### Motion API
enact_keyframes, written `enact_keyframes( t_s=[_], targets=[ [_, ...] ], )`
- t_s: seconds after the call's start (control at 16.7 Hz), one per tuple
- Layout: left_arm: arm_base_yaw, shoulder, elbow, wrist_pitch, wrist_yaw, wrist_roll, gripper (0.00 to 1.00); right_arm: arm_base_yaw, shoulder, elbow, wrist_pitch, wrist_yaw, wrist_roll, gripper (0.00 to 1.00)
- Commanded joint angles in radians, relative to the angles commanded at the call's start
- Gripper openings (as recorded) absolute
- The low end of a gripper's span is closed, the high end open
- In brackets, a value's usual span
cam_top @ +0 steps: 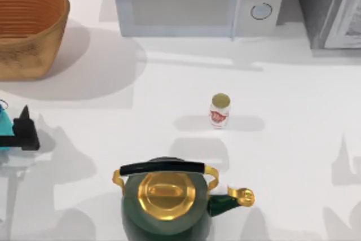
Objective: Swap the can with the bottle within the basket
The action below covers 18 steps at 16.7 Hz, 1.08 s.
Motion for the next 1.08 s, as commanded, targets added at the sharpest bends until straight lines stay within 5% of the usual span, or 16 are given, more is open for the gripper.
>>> enact_keyframes(
  t_s=[0.24, 1.02, 1.08],
  targets=[
    [-0.001, 0.003, 0.003, 0.0, -0.001, 0.0, 1.0, 0.0, 0.0, 0.0, 0.0, 0.0, 0.0, 1.0],
    [-0.001, 0.003, 0.003, 0.0, -0.001, 0.0, 0.02, 0.0, 0.0, 0.0, 0.0, 0.0, 0.0, 1.0],
    [-0.001, 0.003, 0.003, 0.0, -0.001, 0.0, 0.0, 0.0, 0.0, 0.0, 0.0, 0.0, 0.0, 1.0]
  ],
)
